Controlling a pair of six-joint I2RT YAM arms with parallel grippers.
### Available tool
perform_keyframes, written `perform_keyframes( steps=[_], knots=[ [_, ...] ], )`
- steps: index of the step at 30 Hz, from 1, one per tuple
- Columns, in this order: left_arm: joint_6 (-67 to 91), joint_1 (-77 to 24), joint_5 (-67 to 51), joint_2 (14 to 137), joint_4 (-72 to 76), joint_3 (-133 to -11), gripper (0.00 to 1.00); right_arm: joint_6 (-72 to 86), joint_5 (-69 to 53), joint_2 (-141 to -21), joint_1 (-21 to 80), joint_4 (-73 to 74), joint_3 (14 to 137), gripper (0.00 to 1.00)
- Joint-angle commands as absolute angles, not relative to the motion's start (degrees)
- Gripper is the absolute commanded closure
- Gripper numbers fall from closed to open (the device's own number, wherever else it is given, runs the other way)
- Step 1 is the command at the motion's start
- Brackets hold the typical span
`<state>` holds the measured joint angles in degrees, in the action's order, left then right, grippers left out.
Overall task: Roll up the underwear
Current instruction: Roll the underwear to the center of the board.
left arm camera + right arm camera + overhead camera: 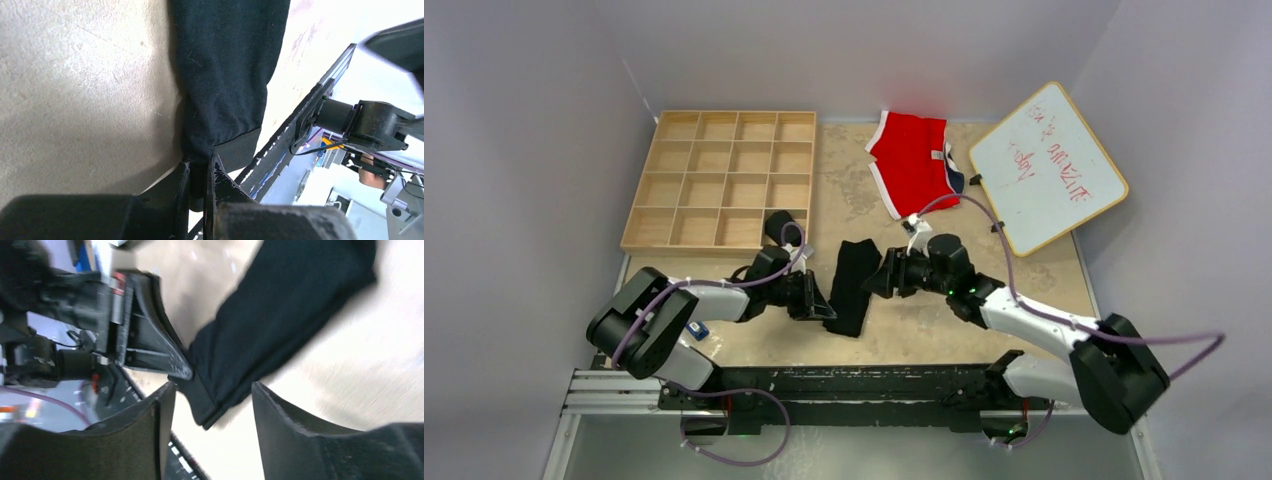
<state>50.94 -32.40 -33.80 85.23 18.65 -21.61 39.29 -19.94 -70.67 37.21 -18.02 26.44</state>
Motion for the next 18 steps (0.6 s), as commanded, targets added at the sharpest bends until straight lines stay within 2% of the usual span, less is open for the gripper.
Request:
perform_keyframes(
  steps=[1,5,8,11,18],
  knots=[
    [47.2,-32.44,-33.97,83.5,9.94,-24.8,1.0,13.35,-17.53,-64.05,37.33,-22.35,25.93,0.36],
    [46.13,-30.28,-37.27,84.1,8.08,-25.15,1.0,-4.25,-21.92,-61.3,39.73,-33.67,20.91,0.32],
    [44.76,-28.16,-38.8,83.78,7.28,-24.71,1.0,-21.43,-23.61,-63.3,42.83,-28.37,22.15,0.34],
    [42.57,-26.26,-40.61,84.03,5.69,-25.09,1.0,-34.79,-21.53,-65.56,49.21,-21.0,25.49,0.35],
    [39.5,-25.05,-42.13,86.77,3.55,-26.82,1.0,-48.6,-9.43,-71.55,66.06,-26.02,22.42,0.35]
  ],
)
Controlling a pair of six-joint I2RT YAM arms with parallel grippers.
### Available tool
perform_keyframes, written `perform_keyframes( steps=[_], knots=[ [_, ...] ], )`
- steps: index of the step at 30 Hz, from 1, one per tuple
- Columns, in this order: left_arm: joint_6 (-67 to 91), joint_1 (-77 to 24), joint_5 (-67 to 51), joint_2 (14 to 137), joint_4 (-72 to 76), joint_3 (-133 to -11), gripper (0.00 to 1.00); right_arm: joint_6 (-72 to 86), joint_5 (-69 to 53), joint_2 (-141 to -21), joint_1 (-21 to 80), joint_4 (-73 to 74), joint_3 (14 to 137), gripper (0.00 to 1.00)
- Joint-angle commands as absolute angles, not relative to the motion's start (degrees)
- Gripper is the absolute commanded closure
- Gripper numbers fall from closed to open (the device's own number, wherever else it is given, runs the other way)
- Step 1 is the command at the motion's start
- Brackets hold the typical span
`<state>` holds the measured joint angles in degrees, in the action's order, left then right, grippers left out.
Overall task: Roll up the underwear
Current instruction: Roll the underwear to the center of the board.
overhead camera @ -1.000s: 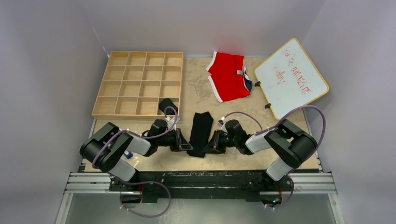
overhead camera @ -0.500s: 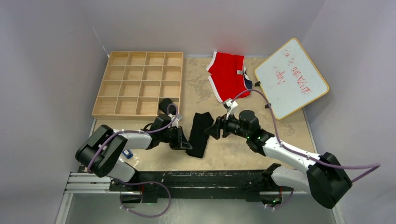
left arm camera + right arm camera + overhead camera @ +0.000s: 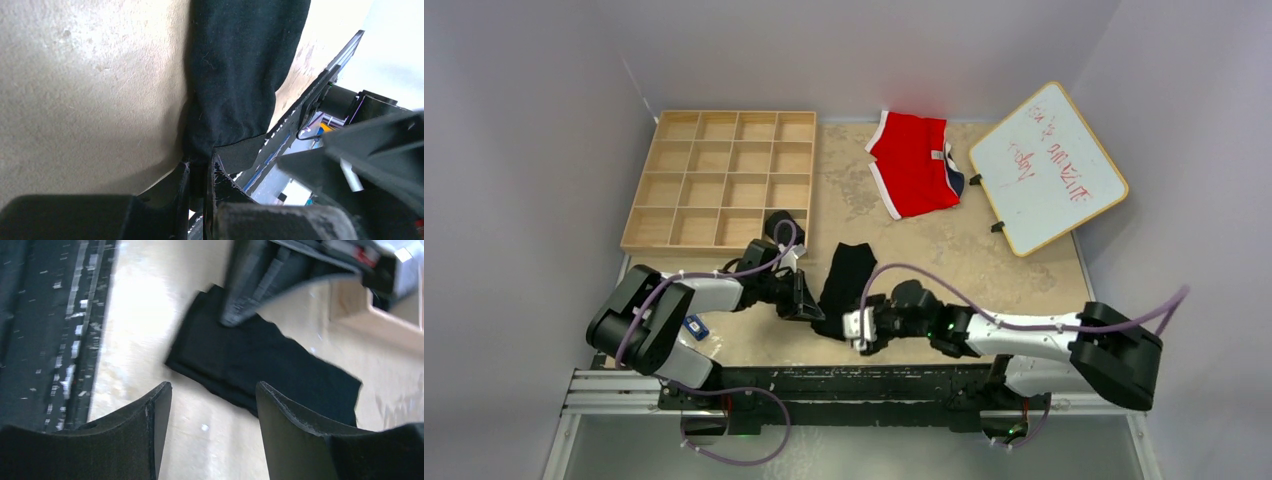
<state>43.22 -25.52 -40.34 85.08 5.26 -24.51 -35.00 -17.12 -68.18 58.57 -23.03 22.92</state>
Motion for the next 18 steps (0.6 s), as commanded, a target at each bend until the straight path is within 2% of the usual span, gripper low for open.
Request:
perform_keyframes(
  steps=[1,6,15,18],
  knots=[
    [39.36,-25.0,-42.1,87.16,3.52,-27.05,1.0,-49.48,-7.23,-72.88,68.31,-27.29,22.17,0.35],
    [39.11,-25.05,-41.87,87.41,3.24,-27.13,1.0,-54.73,-1.73,-79.61,72.65,-35.99,20.63,0.35],
    [38.86,-25.05,-40.73,86.77,1.79,-27.02,1.0,-56.47,-0.18,-86.25,72.85,-39.64,20.11,0.53],
    [38.6,-25.05,-40.79,87.45,1.69,-27.47,1.0,-55.94,-0.9,-86.19,72.86,-40.94,19.8,0.54]
  ],
)
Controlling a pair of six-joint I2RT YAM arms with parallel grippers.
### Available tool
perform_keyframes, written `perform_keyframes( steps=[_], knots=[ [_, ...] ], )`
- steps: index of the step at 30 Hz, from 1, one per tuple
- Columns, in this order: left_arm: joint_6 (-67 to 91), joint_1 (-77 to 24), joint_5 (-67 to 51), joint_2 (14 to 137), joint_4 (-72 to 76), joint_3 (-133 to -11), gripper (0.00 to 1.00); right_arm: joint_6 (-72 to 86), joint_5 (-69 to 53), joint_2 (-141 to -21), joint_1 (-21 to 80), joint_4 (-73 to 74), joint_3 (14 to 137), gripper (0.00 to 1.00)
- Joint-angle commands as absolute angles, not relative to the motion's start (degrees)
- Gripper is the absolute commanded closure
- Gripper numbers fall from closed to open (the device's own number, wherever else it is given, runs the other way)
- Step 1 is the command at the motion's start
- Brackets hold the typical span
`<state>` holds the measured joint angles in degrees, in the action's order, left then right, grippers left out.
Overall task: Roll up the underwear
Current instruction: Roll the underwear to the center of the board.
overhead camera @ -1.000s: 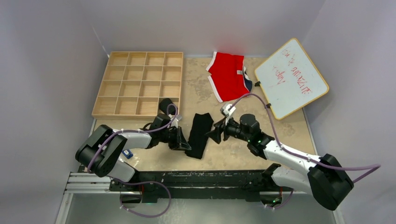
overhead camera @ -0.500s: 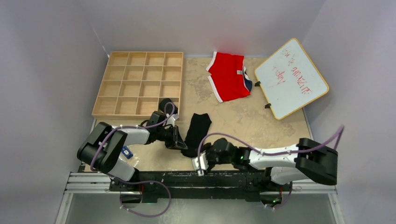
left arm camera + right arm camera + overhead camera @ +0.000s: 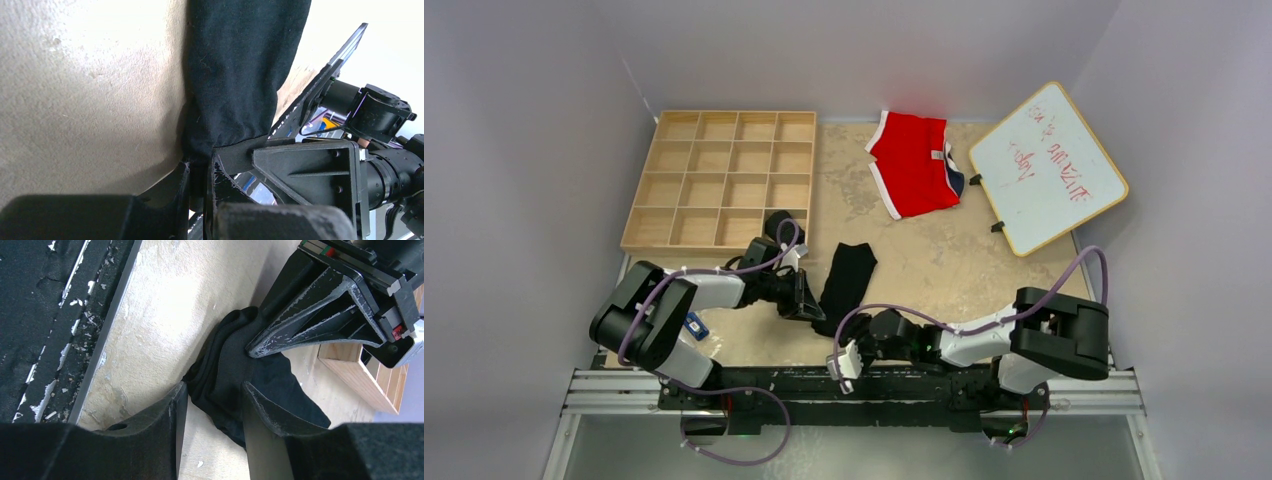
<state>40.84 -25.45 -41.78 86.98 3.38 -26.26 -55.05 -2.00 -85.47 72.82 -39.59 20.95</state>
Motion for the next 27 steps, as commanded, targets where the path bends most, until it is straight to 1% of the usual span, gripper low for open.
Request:
perform_keyframes(
  steps=[1,3,4,6,7,10,12,13,18,19,21,23,25,26,27],
  knots=[
    [38.59,-25.05,-40.56,87.67,1.56,-27.55,1.0,-55.68,-1.38,-86.07,72.82,-40.89,19.98,0.54],
    [38.57,-25.05,-39.83,87.67,1.18,-27.62,1.0,-55.64,-2.38,-86.0,72.86,-40.55,20.28,0.55],
    [38.58,-24.98,-39.7,87.57,1.15,-27.59,1.0,-55.7,-2.53,-86.16,72.86,-40.52,20.42,0.58],
    [38.7,-24.96,-39.18,87.1,0.91,-27.49,1.0,-55.65,-2.48,-86.71,72.86,-40.55,20.68,0.68],
    [38.68,-24.96,-39.0,86.91,0.76,-27.36,1.0,-55.45,-2.34,-87.01,72.85,-40.75,20.73,0.71],
    [38.9,-24.87,-38.77,86.58,0.64,-27.23,1.0,-54.35,-1.68,-87.87,72.86,-42.2,20.75,0.85],
    [39.06,-24.87,-38.76,86.57,0.63,-27.13,1.0,-53.42,-1.36,-88.33,72.86,-42.66,20.85,0.96],
    [39.23,-24.87,-38.76,86.5,0.63,-27.08,1.0,-52.48,-0.92,-88.6,72.86,-42.71,21.02,1.0],
    [40.17,-24.87,-40.3,85.58,1.72,-26.82,1.0,-47.75,-1.48,-88.13,72.33,-45.25,21.02,1.0],
    [40.69,-24.87,-40.06,84.89,1.71,-26.73,0.98,-46.09,-2.83,-87.54,71.86,-45.09,21.28,1.0],
    [41.47,-24.74,-38.34,83.17,0.57,-26.7,0.83,-42.17,-7.71,-85.9,70.07,-43.42,21.96,1.0],
    [41.93,-24.55,-36.33,81.03,-1.92,-26.65,0.71,-37.73,-13.47,-83.9,67.91,-42.97,22.07,1.0],
    [42.37,-24.36,-33.89,78.46,-4.01,-26.63,0.63,-33.22,-19.33,-82.74,65.08,-42.58,22.27,1.0],
    [42.61,-24.35,-32.52,77.2,-4.83,-26.6,0.6,-30.99,-22.28,-82.45,63.59,-42.59,22.43,1.0],
    [42.7,-24.35,-31.24,75.97,-5.67,-26.55,0.59,-28.66,-24.65,-82.24,62.32,-42.66,22.57,1.0]
  ],
)
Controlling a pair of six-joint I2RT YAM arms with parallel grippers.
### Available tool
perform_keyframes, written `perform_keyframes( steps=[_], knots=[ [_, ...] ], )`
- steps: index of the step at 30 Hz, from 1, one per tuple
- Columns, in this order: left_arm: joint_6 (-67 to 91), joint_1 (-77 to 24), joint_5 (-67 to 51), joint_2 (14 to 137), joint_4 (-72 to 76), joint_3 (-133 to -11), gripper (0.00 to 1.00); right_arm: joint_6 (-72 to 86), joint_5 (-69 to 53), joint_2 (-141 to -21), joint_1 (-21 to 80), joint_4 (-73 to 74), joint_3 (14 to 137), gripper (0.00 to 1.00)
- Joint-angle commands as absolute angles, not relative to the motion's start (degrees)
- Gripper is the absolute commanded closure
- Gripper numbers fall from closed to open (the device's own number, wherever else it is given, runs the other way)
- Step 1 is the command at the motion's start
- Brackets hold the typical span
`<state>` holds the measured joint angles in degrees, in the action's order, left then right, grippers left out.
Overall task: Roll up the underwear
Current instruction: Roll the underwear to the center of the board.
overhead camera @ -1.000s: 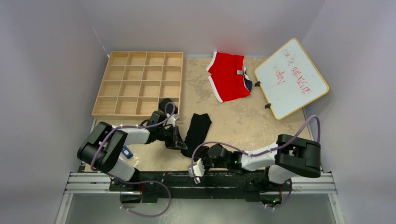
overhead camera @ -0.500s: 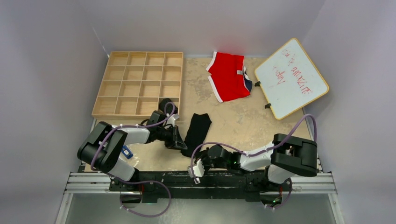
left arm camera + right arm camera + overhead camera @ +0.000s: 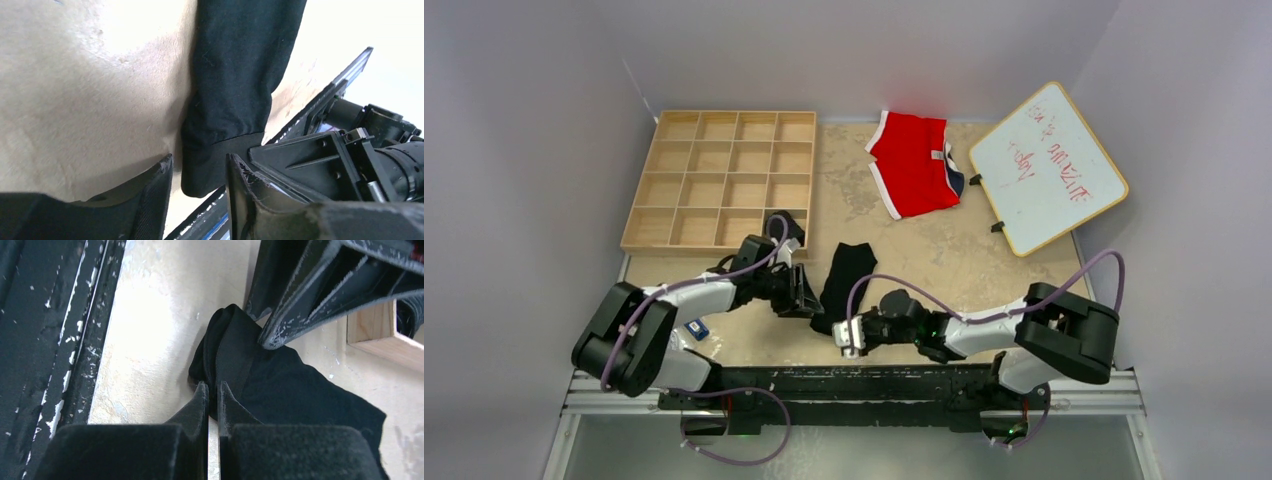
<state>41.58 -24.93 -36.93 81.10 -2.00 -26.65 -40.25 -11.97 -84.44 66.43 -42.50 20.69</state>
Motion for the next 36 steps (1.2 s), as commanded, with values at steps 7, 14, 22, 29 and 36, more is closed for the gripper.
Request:
perform_keyframes(
  steps=[7,14,22,29,36],
  knots=[
    [44.03,-24.26,-25.56,69.09,-7.82,-26.62,0.58,-15.47,-31.42,-83.63,57.36,-51.47,20.77,1.0],
    [44.63,-24.26,-24.08,63.96,-7.56,-26.13,0.58,2.43,-36.92,-87.94,52.55,-62.19,20.0,1.0],
    [45.23,-24.26,-23.04,61.91,-8.78,-26.12,0.59,25.51,-36.81,-93.33,46.89,-71.6,19.28,1.0],
    [45.69,-24.26,-23.43,60.96,-8.35,-26.0,0.6,38.52,-28.59,-89.58,45.17,-63.61,18.99,1.0],
    [45.42,-24.26,-23.28,62.07,-7.72,-26.23,0.62,45.56,-30.79,-93.13,40.67,-55.06,21.83,1.0]
  ],
)
